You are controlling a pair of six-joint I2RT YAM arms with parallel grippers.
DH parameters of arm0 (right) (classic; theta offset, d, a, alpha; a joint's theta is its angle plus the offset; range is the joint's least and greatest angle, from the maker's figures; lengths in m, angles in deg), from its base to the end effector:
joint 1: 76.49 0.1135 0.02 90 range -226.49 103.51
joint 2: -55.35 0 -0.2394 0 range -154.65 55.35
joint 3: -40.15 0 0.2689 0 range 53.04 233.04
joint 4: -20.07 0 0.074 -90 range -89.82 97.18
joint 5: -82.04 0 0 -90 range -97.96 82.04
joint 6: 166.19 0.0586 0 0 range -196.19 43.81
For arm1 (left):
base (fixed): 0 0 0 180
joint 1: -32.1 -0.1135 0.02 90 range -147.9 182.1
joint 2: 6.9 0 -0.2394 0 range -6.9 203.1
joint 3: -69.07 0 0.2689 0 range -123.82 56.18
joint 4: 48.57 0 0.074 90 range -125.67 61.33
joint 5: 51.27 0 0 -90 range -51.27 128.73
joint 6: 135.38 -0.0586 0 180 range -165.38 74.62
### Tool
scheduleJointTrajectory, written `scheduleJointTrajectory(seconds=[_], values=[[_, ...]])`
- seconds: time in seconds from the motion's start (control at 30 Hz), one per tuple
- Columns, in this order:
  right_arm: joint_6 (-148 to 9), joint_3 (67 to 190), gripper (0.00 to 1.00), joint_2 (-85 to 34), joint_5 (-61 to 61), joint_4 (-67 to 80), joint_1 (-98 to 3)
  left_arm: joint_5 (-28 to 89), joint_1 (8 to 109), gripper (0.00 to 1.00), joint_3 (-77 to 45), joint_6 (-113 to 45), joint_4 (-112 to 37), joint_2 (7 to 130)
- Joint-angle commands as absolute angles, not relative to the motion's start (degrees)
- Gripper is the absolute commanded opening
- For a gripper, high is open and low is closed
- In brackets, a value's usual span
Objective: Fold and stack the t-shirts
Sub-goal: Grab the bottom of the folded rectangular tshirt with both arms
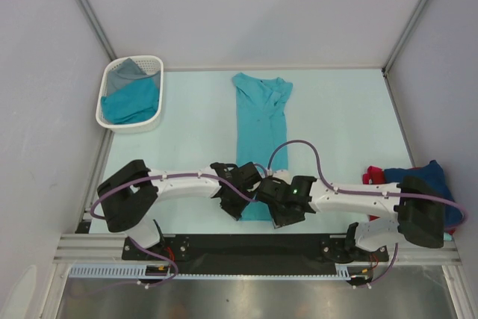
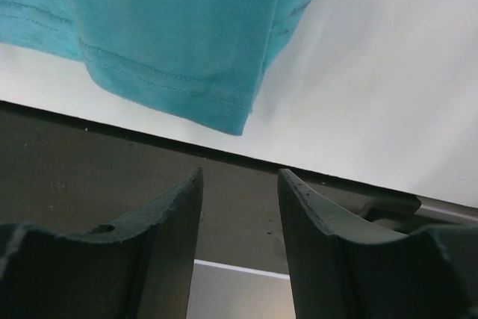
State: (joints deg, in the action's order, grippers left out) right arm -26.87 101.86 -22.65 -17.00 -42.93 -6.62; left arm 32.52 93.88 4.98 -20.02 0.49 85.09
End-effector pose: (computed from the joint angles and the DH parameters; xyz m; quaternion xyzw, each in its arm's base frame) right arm 0.0957 0.2342 0.1427 -0.1698 0.9779 0.0405 0.1148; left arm 0.1343 -0.2636 0.0981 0.3159 0.9405 -0.1171 0.0451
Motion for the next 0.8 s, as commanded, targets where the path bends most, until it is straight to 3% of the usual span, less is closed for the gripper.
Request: scheduleJointTrajectory(seconds=[0.0,0.77], values=[[-24.2,101.3,0.49,-23.8,-19.9,-40.6,-4.9,31.3,94.2,0.03,2.4,-20.8,-1.4,86.1],[-19.5,103.4,0.34,-31.2,-30.1,-40.5,-6.2,33.1,94.2,0.03,5.1,-20.7,-0.3,82.4]])
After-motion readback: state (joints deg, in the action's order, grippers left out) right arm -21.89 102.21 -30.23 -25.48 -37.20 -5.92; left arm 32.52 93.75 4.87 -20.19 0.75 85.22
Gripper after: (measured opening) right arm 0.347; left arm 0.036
